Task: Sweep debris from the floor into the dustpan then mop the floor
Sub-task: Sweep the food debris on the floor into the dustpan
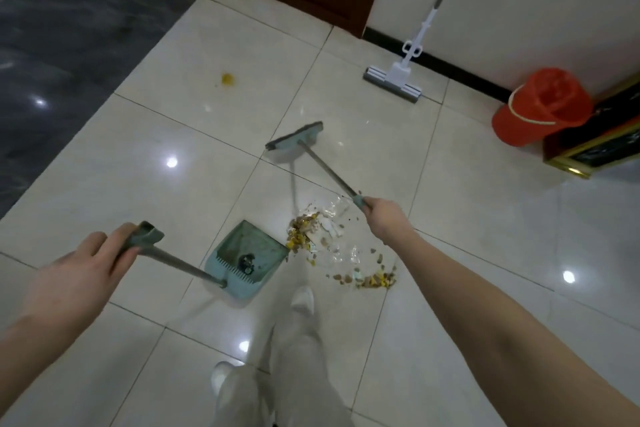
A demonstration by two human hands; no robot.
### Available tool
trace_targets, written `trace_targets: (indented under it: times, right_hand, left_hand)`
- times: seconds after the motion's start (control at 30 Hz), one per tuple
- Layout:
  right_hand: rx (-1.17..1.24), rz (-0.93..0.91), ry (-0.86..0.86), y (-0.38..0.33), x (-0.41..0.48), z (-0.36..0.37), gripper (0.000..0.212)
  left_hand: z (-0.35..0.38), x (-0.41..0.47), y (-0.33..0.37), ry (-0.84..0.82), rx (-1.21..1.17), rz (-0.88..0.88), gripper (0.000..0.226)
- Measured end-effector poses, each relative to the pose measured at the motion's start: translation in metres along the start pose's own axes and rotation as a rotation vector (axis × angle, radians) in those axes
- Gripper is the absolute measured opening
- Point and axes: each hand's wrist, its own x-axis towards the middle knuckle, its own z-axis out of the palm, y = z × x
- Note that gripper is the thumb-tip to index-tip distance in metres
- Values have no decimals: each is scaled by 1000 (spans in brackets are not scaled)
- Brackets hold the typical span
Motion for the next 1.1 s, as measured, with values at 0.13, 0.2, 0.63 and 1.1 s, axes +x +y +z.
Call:
trace_targets:
  times: [0.13,0.2,0.63,1.1]
  right_hand:
    - [103,73,-32,-35,84,-1,36]
    - [128,125,-55,-49,112,6,35]
    - [-32,221,-114,14,-34,88,35]
    - [53,438,-138,75,-315,181,37]
  left_hand:
    - [8,17,8,-31,28,31,53]
    - [9,22,17,-41,39,59,52]
    - [9,20,-10,18,88,260,50]
    - [-1,-33,-57,84,127,505,35]
